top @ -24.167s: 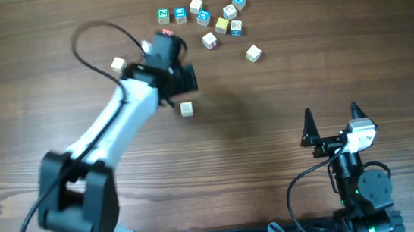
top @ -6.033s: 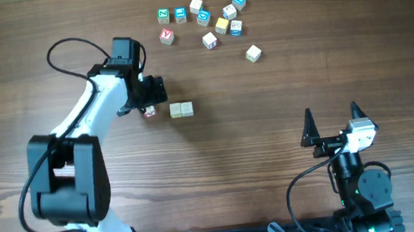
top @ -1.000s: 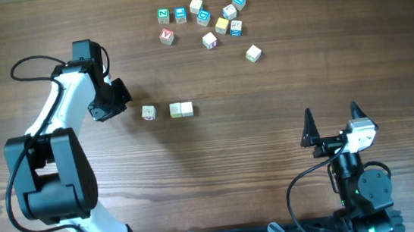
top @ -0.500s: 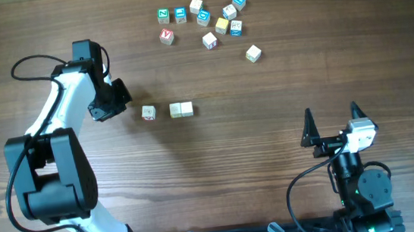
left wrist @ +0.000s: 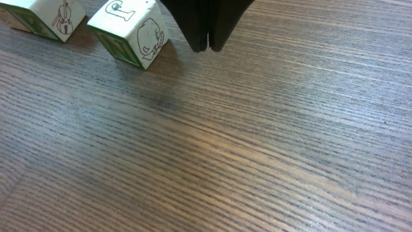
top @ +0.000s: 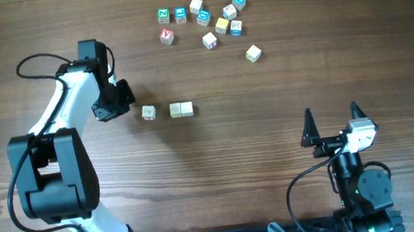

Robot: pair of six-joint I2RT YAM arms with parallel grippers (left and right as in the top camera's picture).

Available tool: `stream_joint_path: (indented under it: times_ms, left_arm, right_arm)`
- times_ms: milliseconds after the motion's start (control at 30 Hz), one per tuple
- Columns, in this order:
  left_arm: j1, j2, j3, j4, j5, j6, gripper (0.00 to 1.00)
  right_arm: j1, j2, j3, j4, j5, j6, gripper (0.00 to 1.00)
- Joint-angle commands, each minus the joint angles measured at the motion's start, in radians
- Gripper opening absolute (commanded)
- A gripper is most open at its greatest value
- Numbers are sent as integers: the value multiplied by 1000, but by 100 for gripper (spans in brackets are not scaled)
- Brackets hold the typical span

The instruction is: Form a horizontal line

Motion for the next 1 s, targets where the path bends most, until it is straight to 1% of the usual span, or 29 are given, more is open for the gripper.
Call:
stream_joint_path:
  times_ms: [0,333,500,600,767,967]
  left_arm:
    - [-2,8,-9,-3,-6,21,4]
    - [-4,8,-9,-14,9,21,4]
    - [-51,8,-14,-14,7,21,4]
    - [-53,8,-15,-14,7,21,4]
    - [-53,8,-15,-2,-26,21,4]
    - [-66,8,-27,8,-24,21,4]
  right_arm:
    - [-5,-5,-1,3,10,-9,100]
    - [-5,-5,-1,3,10,-9,100]
    - [-5,-5,0,3,10,-9,100]
    - [-5,-5,-1,3,10,-9,100]
    - [-5,-5,0,3,10,-8,100]
    - [-5,-5,-1,3,10,-9,100]
